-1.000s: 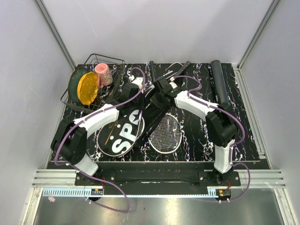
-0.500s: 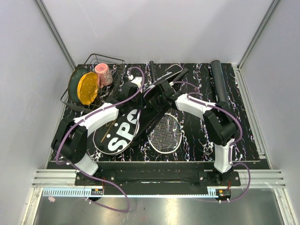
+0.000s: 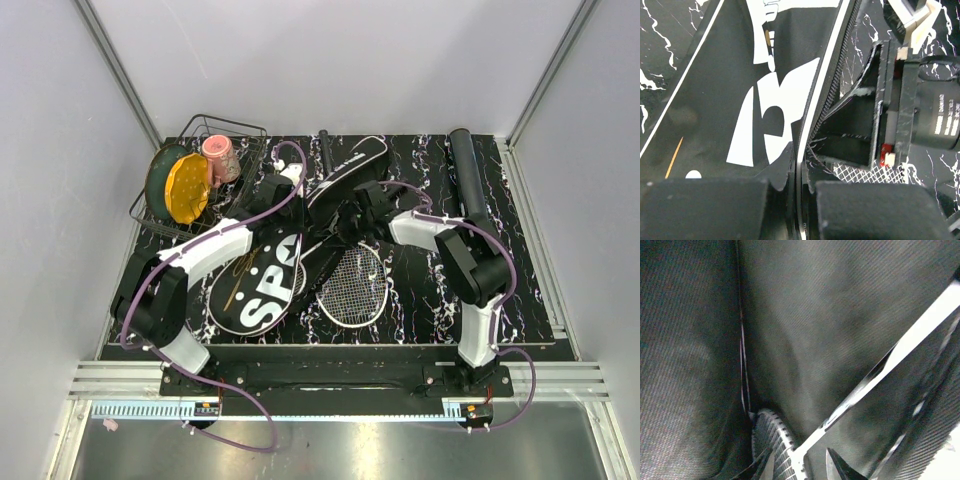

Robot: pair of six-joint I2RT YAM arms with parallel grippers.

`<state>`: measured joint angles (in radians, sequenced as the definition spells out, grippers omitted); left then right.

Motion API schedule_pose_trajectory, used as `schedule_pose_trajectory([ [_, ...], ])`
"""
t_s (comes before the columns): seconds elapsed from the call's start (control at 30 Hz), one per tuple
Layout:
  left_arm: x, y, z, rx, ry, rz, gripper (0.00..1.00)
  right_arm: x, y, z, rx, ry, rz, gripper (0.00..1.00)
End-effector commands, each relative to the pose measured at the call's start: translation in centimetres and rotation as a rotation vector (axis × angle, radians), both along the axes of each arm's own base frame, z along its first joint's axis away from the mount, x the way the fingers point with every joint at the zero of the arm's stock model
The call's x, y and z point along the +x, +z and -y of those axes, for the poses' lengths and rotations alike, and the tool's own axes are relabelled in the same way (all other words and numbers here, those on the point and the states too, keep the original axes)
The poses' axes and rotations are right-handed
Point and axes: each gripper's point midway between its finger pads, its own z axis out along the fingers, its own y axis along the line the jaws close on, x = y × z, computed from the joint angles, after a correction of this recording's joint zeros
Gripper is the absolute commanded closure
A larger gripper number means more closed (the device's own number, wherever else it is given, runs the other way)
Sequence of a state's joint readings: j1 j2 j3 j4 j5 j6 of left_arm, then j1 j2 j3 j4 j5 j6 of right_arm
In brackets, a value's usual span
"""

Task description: Pack up the badminton gear

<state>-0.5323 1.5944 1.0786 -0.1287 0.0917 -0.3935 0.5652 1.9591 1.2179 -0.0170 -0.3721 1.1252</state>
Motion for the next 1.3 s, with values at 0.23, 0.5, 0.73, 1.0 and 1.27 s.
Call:
schedule_pose_trajectory([
  [0.23,1.6,3.4,1.6,-0.102,-0.03,0.068,1.0,4.0,5.3,9.0,0.03,0.011,0.241,0.28],
  [0.5,1.6,3.6,1.8,-0.109,-0.037,0.063,1.0,6.3,2.8,17.9,-0.196,-0.39,0.103,0.22],
  [0.73,1.5,3.5,1.9,-0.114,-0.042,0.058,1.0,9.5,-0.2,19.8,-0.219,-0.516,0.023,0.29],
  [1.0,1.4,3.5,2.1,-0.119,-0.053,0.051,1.0,13.0,-2.3,19.8,-0.205,-0.521,0.052,0.35],
  [1.27,1.4,3.0,2.2,-0.104,-0.063,0.044,1.0,13.7,-3.7,19.7,-0.193,-0.534,0.044,0.62],
])
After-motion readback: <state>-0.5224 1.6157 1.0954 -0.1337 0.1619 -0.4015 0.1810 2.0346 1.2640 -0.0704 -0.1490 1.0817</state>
